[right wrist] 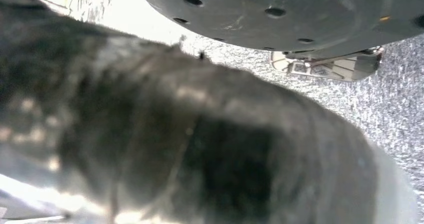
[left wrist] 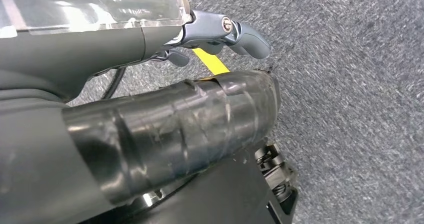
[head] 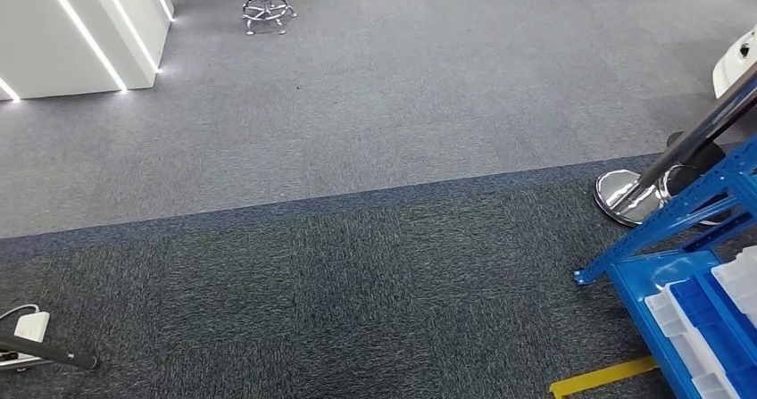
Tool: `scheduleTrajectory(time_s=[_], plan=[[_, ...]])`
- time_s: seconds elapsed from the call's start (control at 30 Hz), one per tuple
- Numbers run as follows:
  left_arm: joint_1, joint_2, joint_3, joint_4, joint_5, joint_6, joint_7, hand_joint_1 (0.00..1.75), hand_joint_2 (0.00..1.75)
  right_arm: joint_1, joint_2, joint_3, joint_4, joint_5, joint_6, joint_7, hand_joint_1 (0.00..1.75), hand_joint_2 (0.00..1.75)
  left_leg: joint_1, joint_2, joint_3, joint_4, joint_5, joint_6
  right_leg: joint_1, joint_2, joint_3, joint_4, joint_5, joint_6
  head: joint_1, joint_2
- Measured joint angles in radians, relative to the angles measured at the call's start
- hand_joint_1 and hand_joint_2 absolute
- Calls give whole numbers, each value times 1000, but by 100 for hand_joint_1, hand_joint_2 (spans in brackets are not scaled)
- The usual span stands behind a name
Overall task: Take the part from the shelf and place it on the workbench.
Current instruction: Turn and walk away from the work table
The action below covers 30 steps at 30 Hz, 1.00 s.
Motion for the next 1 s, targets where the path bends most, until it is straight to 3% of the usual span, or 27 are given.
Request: scheduleTrajectory(time_s=[0.03, 0.07, 0.13, 0.2, 0.27, 0.3, 0.37, 0.43, 0.5, 0.53, 0.57, 0.63, 0.67, 0.73, 0.8, 0.87, 0.93, 1.0], plan=[[0, 0, 0, 0, 0, 0, 0, 0, 0, 0, 0, 0, 0, 0, 0, 0, 0, 0, 0, 8, 1, 1, -2, -1, -3, -4, 3, -6, 16, 2, 0, 0], [0, 0, 0, 0, 0, -1, -1, 0, 0, 1, 0, 0, 0, 0, 0, 0, 0, 0, 1, 16, 4, 2, -4, -3, -5, -12, 26, -51, 48, 4, 0, 0], [-1, 0, 0, 0, 0, -2, -2, 0, 0, -1, -1, 0, 0, 1, 0, 0, 0, 0, -1, 31, 10, 7, -12, -14, -4, -54, 93, -188, 110, 3, 0, 0], [0, 1, 0, 0, 1, -2, -3, 0, 0, -5, -1, 0, 0, 4, 0, -3, 0, 0, -6, 47, 14, 12, -20, -26, 2, -79, 124, -260, 128, -9, -1, 0], [-2, 1, 1, 0, 4, -3, -2, 0, 0, -6, -1, 0, 0, 8, 0, -6, 0, 0, -8, 63, 20, 10, -23, -38, 4, -62, 121, -262, 127, -24, -2, 0], [-4, 1, 2, 0, 7, -3, -2, 0, 0, -5, -1, 0, 0, 12, -1, -6, 0, 0, -6, 57, 23, 13, -28, -45, 3, -53, 121, -263, 128, -30, -2, 0], [-4, 2, 7, 0, 15, -3, -2, 0, 0, -7, -1, 1, 0, 19, -3, 1, 0, 0, -1, 17, 5, 62, -66, -55, 0, -34, 122, -267, 132, -44, -3, 0], [-2, 2, 15, 0, 21, -2, -2, 0, 0, -10, -1, 3, 0, 26, -4, 11, 0, 0, 0, -27, -52, 185, -132, -58, 1, -14, 120, -268, 134, -53, -3, 0], [3, 3, 21, 0, 25, -2, -3, 0, 0, -11, 0, 5, 1, 31, -1, 19, 0, 0, 0, -38, -107, 293, -165, -55, 5, 10, 119, -267, 135, -56, -3, 0], [4, 4, 23, 0, 28, -2, -2, 0, 0, -11, 0, 6, 2, 33, 0, 21, 0, 0, -1, -40, -115, 301, -152, -52, 7, 23, 120, -267, 135, -56, -3, 0], [5, 4, 24, 0, 30, -2, -2, 0, 0, -11, 0, 6, 3, 35, 0, 23, 0, 0, -1, -44, -103, 267, -120, -47, 9, 37, 122, -267, 135, -56, -3, 0], [5, 7, 27, 0, 32, -2, -3, 0, 0, -11, 2, 6, 4, 37, 1, 26, 0, 0, -3, -79, -47, 131, -41, -31, 13, 64, 126, -266, 135, -55, -2, 0], [5, 9, 29, 0, 32, -2, -3, 0, 0, -12, 4, 6, 5, 37, 1, 27, 0, 0, -3, -100, -23, 70, -18, -25, 13, 76, 125, -265, 134, -53, -2, 0], [5, 11, 33, 0, 33, -1, -3, 0, 0, -15, 8, 7, 6, 37, 1, 29, 0, 0, -5, -121, -4, 22, -11, -21, 10, 95, 119, -263, 136, -44, -2, 0], [5, 11, 35, 0, 33, -1, -3, 0, 0, -15, 8, 7, 6, 38, 1, 29, 0, 0, -5, -103, 2, 11, -7, -18, 5, 108, 115, -262, 138, -30, -2, 0], [5, 11, 36, 0, 33, -1, -3, 0, 0, -14, 7, 8, 6, 38, 1, 29, 0, 0, -1, -80, 10, -6, 2, -10, 6, 77, 101, -234, 117, -18, -1, 0], [5, 11, 38, 0, 33, -1, -3, 0, 0, -15, 7, 8, 6, 37, 1, 29, 0, 0, 0, -54, 14, -14, 4, -3, 6, 24, 54, -137, 61, -10, 2, 0], [6, 11, 41, 0, 33, -1, -3, 0, 0, -16, 7, 8, 6, 38, 1, 29, 0, 0, -1, -24, 14, -13, 2, -2, 1, 3, -2, -28, 17, -4, 3, 0]])
